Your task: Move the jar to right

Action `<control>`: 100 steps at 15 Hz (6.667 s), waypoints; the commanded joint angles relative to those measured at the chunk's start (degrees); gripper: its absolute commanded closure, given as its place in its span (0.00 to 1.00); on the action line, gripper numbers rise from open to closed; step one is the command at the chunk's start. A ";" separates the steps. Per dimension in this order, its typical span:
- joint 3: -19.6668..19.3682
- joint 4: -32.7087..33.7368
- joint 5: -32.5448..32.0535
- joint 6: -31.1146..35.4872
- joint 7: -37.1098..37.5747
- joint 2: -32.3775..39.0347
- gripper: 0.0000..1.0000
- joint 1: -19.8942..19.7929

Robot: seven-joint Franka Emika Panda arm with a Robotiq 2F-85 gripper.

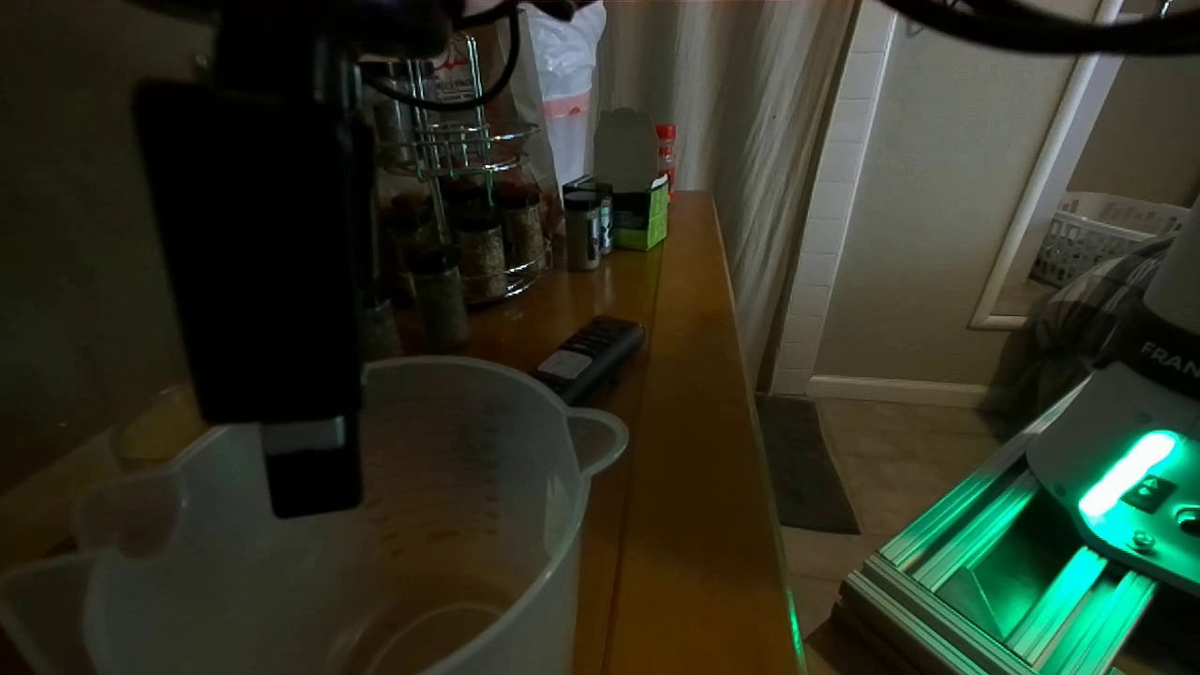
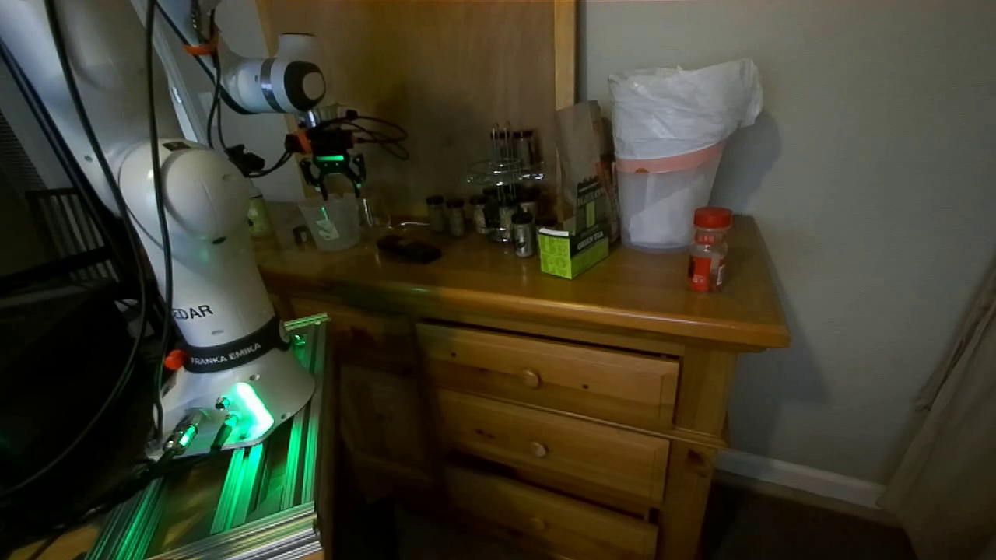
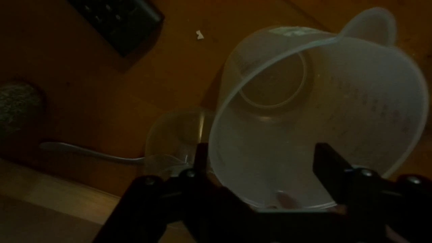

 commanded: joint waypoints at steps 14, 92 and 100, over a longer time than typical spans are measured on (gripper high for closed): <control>-0.49 -2.07 2.03 1.99 4.98 -2.07 0.99 1.17; -16.42 -16.75 -10.73 -12.44 35.78 -31.59 0.99 -27.03; -19.55 -14.52 -6.10 -12.18 42.69 -20.88 0.99 -27.04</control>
